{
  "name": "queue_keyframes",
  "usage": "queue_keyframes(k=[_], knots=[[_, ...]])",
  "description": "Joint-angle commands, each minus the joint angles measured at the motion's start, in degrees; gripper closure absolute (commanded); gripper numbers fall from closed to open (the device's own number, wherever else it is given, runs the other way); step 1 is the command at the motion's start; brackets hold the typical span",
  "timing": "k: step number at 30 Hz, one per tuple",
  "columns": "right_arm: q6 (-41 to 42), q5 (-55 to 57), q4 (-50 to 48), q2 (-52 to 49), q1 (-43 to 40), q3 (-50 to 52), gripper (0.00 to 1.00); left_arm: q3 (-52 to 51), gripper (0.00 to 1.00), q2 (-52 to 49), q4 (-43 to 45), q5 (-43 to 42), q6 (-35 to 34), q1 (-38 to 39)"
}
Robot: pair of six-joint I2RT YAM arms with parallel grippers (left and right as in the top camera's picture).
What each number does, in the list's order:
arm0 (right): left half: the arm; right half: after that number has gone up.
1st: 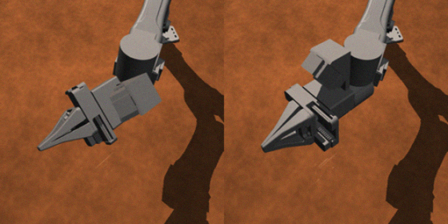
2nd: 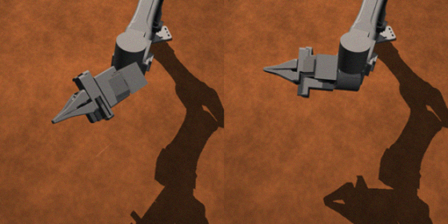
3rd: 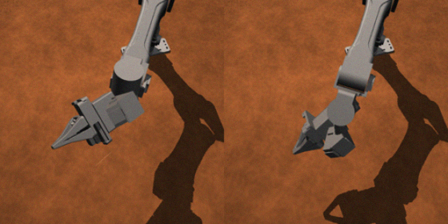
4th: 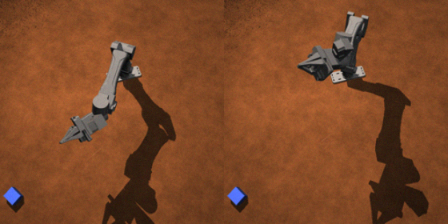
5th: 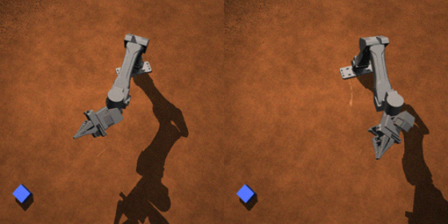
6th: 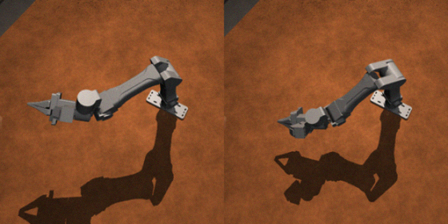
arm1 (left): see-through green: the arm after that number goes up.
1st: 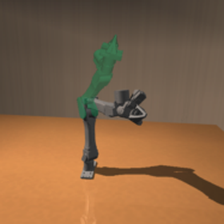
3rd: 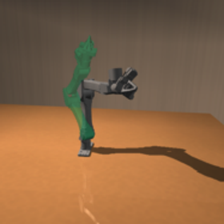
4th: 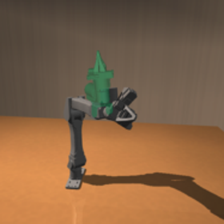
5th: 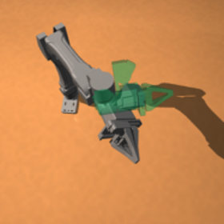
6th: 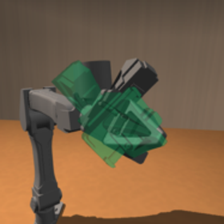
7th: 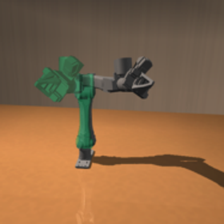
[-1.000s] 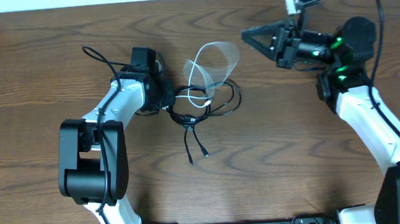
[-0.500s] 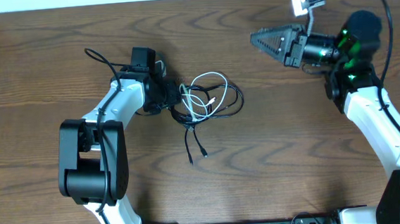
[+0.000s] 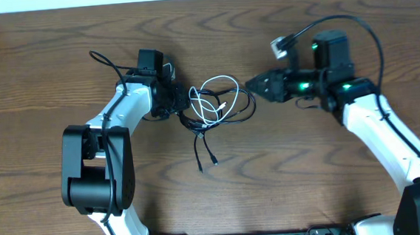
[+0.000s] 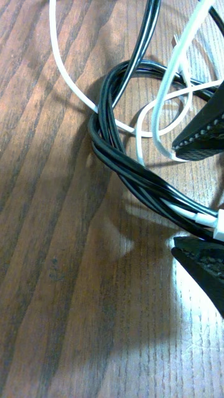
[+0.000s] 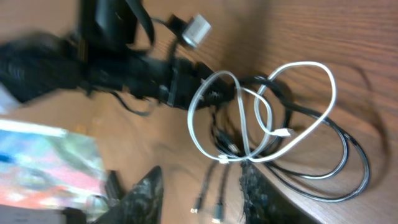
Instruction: Untangle cables
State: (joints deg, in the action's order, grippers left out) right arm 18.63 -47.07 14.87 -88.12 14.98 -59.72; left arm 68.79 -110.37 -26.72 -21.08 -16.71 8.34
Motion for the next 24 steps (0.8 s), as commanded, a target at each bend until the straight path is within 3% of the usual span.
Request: queue_keyframes(k=[1, 7, 9, 12, 15, 24], knots=[[-4.6, 11.7, 1.3, 0.8, 3.8, -0.2, 0.58, 0.2, 0.55, 1.5, 0.0, -0.3, 0.1, -0.3], [-4.6, 21.8, 1.4, 0.8, 10.7, -0.1, 0.45, 0.2, 0.56, 1.5, 0.0, 1.1, 0.1, -0.3], [-4.6, 25.0, 1.4, 0.7, 13.0, -0.1, 0.40, 0.2, 0.69, 1.5, -0.2, 3.1, 0.1, -0.3], [-4.5, 28.2, 1.3, 0.1, 15.6, -0.1, 0.36, 0.2, 0.76, 1.5, -0.2, 4.0, 0.1, -0.3], [-4.5, 29.7, 1.2, -1.4, 17.7, -0.1, 0.34, 0.2, 0.92, 1.5, -0.2, 4.0, 0.1, -0.3], [-4.3, 29.6, 0.1, -8.9, 19.7, -0.1, 0.32, 0.2, 0.92, 1.5, -0.2, 3.6, 0.1, -0.3]])
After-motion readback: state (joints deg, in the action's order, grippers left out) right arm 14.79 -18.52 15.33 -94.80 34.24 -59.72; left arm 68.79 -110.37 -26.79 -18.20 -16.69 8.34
